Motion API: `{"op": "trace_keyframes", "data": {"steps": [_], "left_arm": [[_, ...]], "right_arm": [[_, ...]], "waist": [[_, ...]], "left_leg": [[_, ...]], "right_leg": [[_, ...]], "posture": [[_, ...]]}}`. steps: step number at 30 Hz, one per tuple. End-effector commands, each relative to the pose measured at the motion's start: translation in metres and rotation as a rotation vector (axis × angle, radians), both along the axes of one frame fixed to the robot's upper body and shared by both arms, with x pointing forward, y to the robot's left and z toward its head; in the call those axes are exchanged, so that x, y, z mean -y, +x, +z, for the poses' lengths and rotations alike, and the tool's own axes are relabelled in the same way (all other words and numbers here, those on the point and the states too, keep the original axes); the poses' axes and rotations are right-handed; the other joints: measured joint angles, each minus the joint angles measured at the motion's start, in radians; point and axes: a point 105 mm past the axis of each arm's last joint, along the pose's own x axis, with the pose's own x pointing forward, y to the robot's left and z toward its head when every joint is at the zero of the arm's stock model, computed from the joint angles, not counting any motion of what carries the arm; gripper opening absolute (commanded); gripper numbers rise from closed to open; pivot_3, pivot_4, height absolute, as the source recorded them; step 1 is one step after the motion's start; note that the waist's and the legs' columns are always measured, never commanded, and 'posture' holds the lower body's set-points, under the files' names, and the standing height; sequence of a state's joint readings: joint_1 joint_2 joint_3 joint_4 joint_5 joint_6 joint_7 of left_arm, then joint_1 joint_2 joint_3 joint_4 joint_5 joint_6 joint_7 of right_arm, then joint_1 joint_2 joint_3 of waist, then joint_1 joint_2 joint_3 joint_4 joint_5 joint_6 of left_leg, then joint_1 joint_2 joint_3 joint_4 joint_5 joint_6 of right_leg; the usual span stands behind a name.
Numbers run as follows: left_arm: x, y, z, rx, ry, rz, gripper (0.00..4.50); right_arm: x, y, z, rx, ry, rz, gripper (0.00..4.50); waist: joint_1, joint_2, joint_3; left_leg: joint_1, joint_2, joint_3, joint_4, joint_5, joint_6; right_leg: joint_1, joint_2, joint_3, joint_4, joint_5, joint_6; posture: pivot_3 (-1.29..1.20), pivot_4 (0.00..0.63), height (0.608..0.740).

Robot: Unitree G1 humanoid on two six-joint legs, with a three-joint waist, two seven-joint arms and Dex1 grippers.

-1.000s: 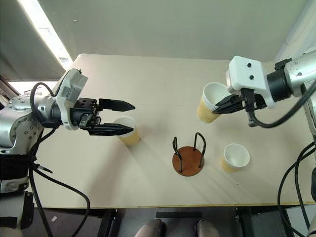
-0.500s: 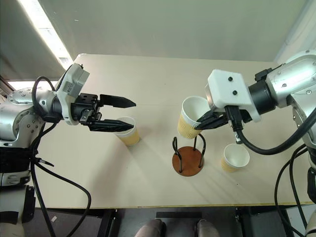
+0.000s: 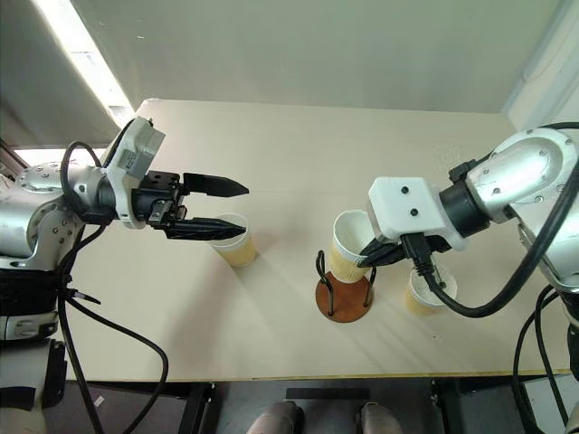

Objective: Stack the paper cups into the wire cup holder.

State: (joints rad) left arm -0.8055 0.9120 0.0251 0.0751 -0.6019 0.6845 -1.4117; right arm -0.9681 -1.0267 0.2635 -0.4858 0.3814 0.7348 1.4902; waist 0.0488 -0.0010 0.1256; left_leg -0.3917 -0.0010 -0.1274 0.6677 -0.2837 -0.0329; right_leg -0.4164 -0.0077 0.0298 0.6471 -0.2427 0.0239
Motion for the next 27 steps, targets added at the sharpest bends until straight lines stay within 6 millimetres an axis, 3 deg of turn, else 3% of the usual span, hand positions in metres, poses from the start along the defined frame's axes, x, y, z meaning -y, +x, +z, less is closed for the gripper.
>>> {"op": "trace_keyframes", "data": {"steps": [1, 2, 6, 14, 19, 27], "left_arm": [[0.002, -0.002, 0.011, 0.055, -0.001, -0.013, 4.50], [0.002, -0.003, 0.011, 0.056, -0.001, -0.013, 4.50], [0.002, -0.005, 0.012, 0.060, 0.001, -0.014, 4.50], [0.001, 0.000, 0.013, 0.101, 0.014, 0.049, 4.50], [0.000, 0.019, 0.008, 0.222, 0.124, 0.200, 4.50], [0.014, -0.007, 0.001, 0.273, 0.292, 0.164, 4.50]], "right_arm": [[0.000, 0.002, 0.005, 0.068, -0.011, 0.000, 0.01], [0.000, 0.002, 0.005, 0.073, -0.010, -0.003, 0.01], [-0.001, 0.003, 0.005, 0.078, 0.000, -0.010, 0.80], [-0.001, 0.011, 0.017, 0.076, 0.083, -0.059, 3.62], [0.005, 0.035, 0.040, 0.052, 0.260, -0.204, 3.62], [0.005, 0.038, 0.060, -0.103, 0.483, -0.254, 3.62]], "waist": [[0.000, 0.000, 0.000], [0.000, 0.000, 0.000], [0.000, 0.000, 0.000], [0.000, 0.000, 0.000], [-0.001, 0.000, 0.000], [-0.001, 0.000, 0.000]], "left_leg": [[0.000, 0.000, 0.000, 0.000, 0.000, 0.000], [0.000, 0.000, 0.000, 0.000, 0.000, 0.000], [0.000, 0.000, 0.000, 0.000, 0.000, 0.000], [0.000, 0.000, 0.000, 0.000, 0.000, 0.000], [0.000, 0.000, 0.000, 0.001, 0.000, 0.001], [-0.001, 0.000, 0.000, -0.001, 0.000, 0.001]], "right_leg": [[0.000, 0.000, 0.000, 0.000, 0.000, 0.000], [0.000, 0.000, 0.000, 0.000, 0.000, 0.000], [0.000, 0.000, 0.000, 0.000, 0.000, 0.000], [0.000, 0.000, 0.000, 0.000, 0.000, 0.000], [0.000, 0.000, 0.000, 0.000, 0.000, 0.000], [-0.001, 0.000, 0.000, 0.000, 0.000, 0.000]], "posture": [[0.00, 0.150, 0.740], [0.00, 0.150, 0.740], [0.00, 0.150, 0.740], [0.00, 0.150, 0.740], [0.00, 0.150, 0.740], [0.00, 0.150, 0.740]]}}
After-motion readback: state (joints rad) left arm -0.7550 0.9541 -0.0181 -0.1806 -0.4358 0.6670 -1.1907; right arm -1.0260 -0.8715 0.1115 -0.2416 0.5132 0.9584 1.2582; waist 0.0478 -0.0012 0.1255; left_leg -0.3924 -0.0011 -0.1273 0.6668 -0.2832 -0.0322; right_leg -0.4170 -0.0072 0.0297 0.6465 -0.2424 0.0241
